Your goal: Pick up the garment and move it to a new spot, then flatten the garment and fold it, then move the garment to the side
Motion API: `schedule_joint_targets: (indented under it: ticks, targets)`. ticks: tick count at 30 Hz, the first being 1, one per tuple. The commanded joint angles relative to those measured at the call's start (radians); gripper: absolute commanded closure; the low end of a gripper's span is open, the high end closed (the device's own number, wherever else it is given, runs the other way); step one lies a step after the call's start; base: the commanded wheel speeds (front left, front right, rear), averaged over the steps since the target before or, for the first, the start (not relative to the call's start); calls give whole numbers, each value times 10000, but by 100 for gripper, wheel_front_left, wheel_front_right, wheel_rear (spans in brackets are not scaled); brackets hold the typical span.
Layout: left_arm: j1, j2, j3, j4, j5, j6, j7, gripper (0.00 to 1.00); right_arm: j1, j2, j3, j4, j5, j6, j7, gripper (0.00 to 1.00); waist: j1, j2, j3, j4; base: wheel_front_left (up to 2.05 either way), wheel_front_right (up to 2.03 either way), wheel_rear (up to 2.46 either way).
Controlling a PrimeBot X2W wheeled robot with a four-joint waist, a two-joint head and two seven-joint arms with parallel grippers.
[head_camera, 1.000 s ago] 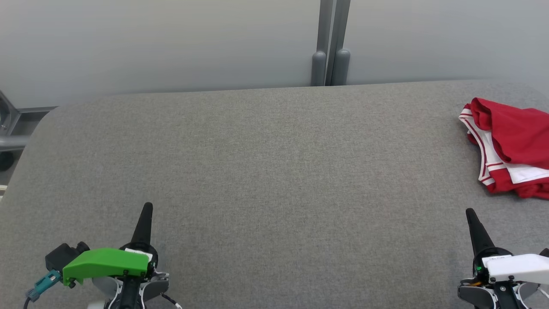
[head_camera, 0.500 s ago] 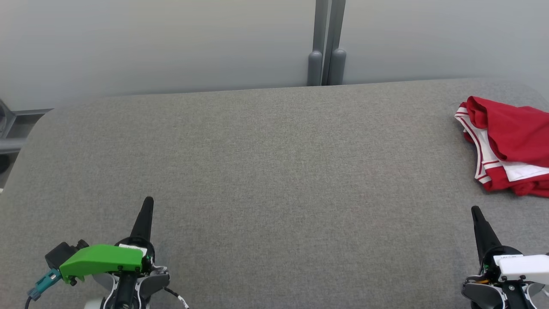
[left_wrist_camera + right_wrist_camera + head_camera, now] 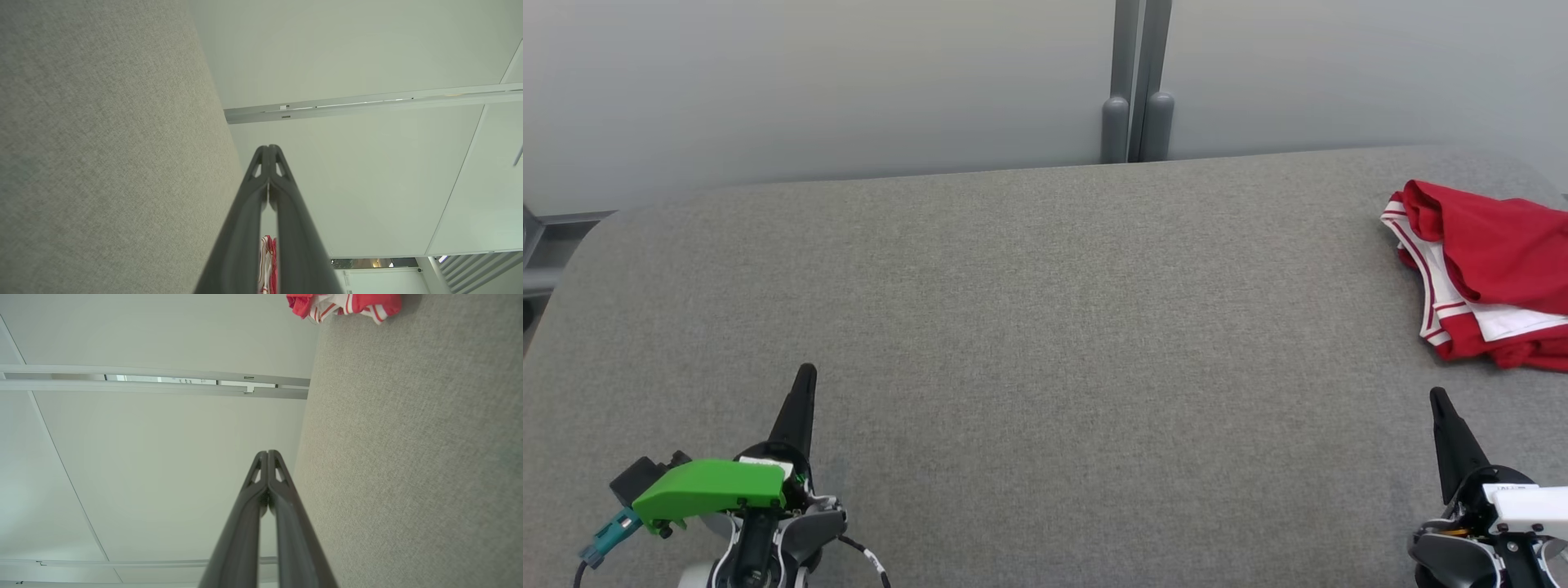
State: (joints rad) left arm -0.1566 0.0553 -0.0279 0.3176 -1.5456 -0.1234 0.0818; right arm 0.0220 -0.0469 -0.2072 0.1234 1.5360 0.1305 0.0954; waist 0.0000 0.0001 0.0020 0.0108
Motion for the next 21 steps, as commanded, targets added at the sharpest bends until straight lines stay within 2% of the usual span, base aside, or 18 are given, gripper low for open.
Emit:
schedule_joint_targets:
  ticks: [1,13,21]
  targets:
    - [-217,-8,70,-64,-152,-66,53,100,132,-52,-52,-75,217,4,53,100,0,-1,0,-12,0,0,0]
    - [-285,-62,140,-114,-865,-105,249,100,142,-54,-176,-176,1002,4,188,100,0,-1,0,-109,0,0,0]
    - [-274,-57,135,-112,-847,-99,236,100,132,-53,-169,-169,971,4,184,100,0,-1,0,-112,0,0,0]
